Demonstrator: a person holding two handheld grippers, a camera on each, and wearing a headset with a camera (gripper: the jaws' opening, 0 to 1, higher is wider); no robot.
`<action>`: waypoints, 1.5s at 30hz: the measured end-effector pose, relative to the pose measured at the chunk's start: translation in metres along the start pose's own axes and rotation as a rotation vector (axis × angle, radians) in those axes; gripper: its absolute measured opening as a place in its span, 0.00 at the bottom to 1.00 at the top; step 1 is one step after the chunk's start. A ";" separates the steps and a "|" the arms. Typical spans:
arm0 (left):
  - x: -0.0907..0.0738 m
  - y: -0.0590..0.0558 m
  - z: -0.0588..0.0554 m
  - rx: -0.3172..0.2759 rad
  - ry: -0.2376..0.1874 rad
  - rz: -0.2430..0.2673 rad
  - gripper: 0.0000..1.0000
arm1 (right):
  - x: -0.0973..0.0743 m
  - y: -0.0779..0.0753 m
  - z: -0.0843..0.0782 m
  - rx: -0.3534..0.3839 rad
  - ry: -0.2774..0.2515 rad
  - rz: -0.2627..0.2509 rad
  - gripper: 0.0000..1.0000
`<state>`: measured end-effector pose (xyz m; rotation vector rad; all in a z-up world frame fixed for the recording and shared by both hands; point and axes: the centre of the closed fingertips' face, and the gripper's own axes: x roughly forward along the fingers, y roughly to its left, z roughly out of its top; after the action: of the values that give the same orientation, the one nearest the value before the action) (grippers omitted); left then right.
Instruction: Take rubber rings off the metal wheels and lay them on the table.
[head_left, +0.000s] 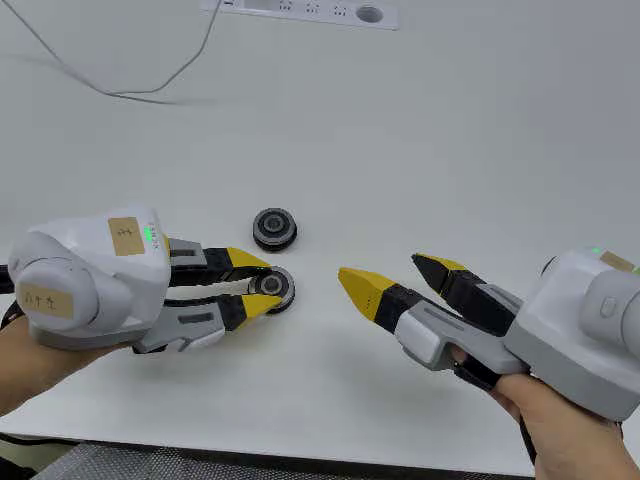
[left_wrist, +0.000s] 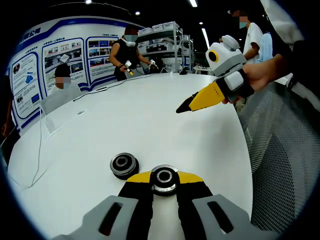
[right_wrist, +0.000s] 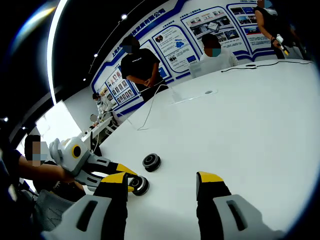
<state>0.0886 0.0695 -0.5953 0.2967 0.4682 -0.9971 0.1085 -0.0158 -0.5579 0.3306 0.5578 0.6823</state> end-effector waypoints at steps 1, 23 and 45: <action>0.000 0.001 0.000 -0.006 0.000 0.002 0.18 | 0.000 0.000 0.000 0.000 0.001 -0.001 0.56; -0.001 0.000 -0.003 -0.020 0.010 -0.037 0.14 | 0.004 0.007 -0.002 0.027 0.001 0.025 0.55; 0.001 0.000 -0.003 0.055 0.034 -0.080 0.13 | 0.041 0.066 -0.022 0.177 0.075 0.210 0.60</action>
<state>0.0877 0.0704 -0.5984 0.3468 0.4866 -1.0857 0.0891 0.0625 -0.5610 0.5364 0.6631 0.8529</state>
